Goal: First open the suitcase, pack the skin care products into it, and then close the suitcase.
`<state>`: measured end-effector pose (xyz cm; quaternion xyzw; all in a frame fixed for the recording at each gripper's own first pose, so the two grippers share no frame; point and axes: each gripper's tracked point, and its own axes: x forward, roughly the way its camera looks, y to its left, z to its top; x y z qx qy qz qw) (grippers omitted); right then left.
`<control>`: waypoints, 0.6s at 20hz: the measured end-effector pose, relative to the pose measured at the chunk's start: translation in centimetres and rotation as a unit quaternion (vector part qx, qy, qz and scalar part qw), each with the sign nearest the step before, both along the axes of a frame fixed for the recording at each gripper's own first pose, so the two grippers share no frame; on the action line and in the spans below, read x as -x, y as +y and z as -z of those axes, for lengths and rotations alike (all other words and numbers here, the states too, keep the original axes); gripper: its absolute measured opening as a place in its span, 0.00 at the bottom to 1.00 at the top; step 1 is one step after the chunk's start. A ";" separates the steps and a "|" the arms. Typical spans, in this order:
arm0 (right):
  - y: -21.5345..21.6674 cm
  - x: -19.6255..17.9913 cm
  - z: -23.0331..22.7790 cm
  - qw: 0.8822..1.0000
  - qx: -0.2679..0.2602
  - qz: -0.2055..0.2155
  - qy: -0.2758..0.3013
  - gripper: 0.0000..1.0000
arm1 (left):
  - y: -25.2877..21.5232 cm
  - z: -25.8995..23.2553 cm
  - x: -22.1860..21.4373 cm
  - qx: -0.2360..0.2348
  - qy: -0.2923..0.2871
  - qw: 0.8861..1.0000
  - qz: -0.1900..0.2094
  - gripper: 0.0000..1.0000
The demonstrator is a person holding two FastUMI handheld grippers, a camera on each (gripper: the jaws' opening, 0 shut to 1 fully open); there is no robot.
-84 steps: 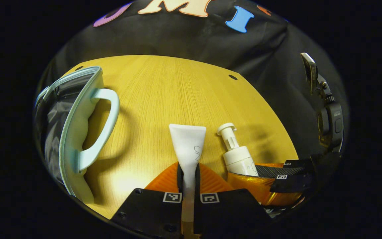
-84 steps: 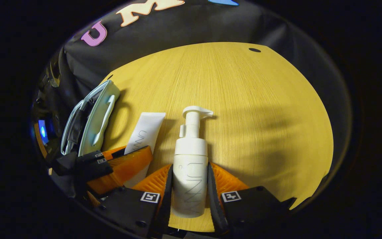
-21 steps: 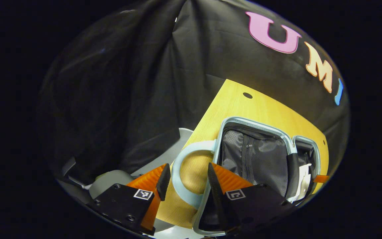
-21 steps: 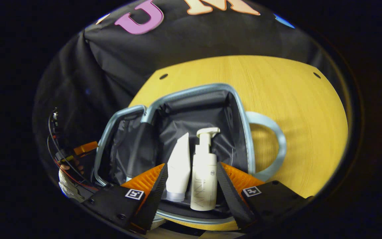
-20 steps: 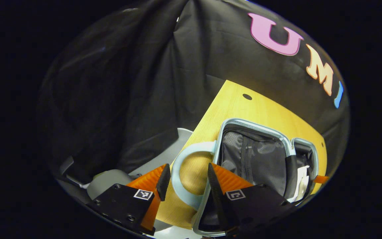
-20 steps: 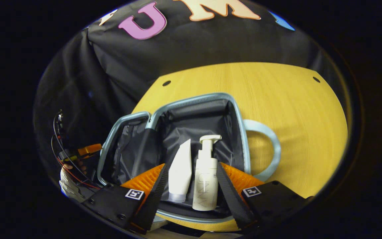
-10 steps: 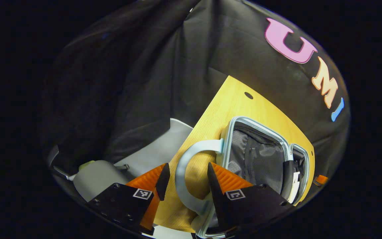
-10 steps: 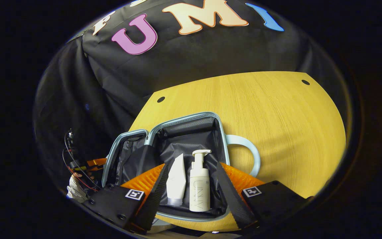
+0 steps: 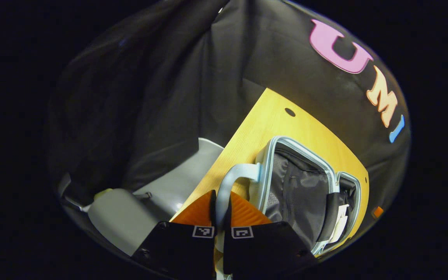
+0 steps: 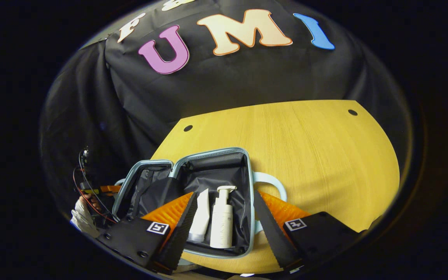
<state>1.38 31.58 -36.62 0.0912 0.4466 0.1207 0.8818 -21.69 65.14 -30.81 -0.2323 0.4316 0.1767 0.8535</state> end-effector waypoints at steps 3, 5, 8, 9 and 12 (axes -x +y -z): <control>-1.2 -0.5 -1.2 1.000 0.004 -0.009 -0.026 0.87 | -2.1 -6.1 -2.2 0.004 -0.059 0.998 -0.008 0.01; -1.8 -0.7 -2.2 0.999 0.001 -0.019 -0.044 0.92 | -3.6 -10.2 -3.2 0.003 -0.103 0.995 -0.002 0.01; -3.2 -1.0 -3.4 0.998 -0.009 -0.029 -0.061 0.92 | -6.9 -14.9 -4.2 0.003 -0.144 0.990 0.011 0.01; -3.9 -1.1 -3.8 0.997 -0.013 -0.028 -0.065 0.92 | -8.2 -15.8 -4.5 0.000 -0.149 0.989 0.015 0.01; -6.5 -1.1 -4.7 0.997 -0.022 -0.025 -0.073 0.92 | -11.5 -18.6 -5.6 -0.009 -0.167 0.985 0.030 0.00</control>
